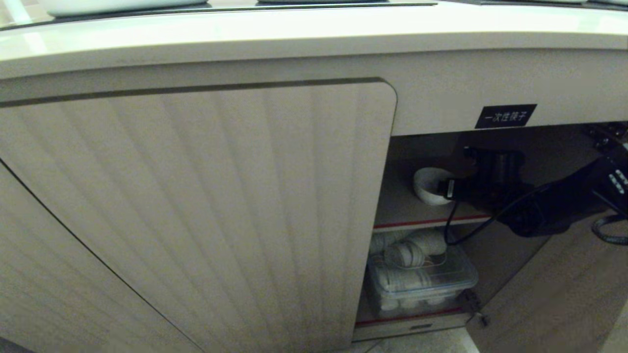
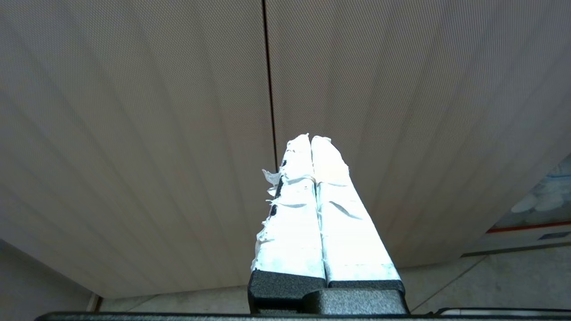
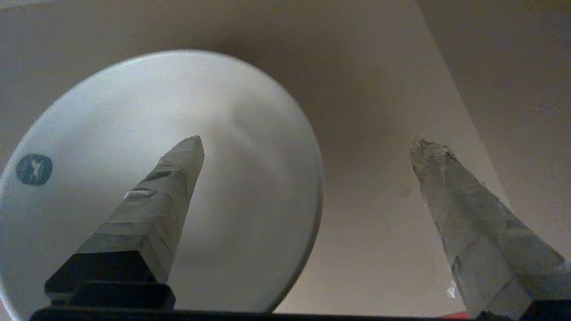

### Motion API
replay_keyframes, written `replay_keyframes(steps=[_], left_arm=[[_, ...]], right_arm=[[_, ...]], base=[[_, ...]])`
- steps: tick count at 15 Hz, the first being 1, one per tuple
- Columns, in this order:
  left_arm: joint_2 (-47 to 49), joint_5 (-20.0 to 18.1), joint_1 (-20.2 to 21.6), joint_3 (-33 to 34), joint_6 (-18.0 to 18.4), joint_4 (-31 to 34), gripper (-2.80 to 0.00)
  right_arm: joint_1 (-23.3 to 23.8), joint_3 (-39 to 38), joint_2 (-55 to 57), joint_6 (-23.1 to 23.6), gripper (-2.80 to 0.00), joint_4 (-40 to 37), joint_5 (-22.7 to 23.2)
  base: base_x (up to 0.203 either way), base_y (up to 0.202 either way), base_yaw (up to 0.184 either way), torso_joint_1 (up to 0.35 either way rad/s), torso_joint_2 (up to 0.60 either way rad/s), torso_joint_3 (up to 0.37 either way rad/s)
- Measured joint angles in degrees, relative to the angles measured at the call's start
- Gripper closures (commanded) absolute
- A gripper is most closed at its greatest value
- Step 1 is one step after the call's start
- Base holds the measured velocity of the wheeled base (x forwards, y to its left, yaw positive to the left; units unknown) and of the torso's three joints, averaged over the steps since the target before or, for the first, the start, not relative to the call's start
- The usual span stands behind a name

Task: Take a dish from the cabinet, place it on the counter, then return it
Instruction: Take the bowl from the cabinet

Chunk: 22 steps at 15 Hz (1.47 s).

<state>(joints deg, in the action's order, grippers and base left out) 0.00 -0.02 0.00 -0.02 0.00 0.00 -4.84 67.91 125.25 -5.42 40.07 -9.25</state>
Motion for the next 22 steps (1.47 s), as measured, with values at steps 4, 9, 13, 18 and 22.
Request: replay_keyframes(steps=[4,9,13,18,22], left_arm=[[0.0,0.0,0.0,0.0,0.0,0.0,0.0],[0.0,0.02,0.0,0.0,0.0,0.0,0.0],[0.0,0.02,0.0,0.0,0.0,0.0,0.0],[0.0,0.02,0.0,0.0,0.0,0.0,0.0],[0.0,0.02,0.0,0.0,0.0,0.02,0.0]], right_arm=[[0.02,0.35,-0.38,-0.18,-2.8,-2.22,0.07],[0.07,2.68,-0.59,-1.71,-2.8,-6.09,0.01],[0.11,5.33,-0.49,-3.57,-2.8,-9.08,-0.02],[0.1,7.17,0.05,-5.81,-2.8,-12.7,0.05],[0.07,11.0,0.74,-9.26,-2.8,-17.55,-0.06]], base=[[0.0,0.0,0.0,0.0,0.0,0.0],[0.0,0.0,0.0,0.0,0.0,0.0],[0.0,0.0,0.0,0.0,0.0,0.0],[0.0,0.0,0.0,0.0,0.0,0.0],[0.0,0.0,0.0,0.0,0.0,0.0]])
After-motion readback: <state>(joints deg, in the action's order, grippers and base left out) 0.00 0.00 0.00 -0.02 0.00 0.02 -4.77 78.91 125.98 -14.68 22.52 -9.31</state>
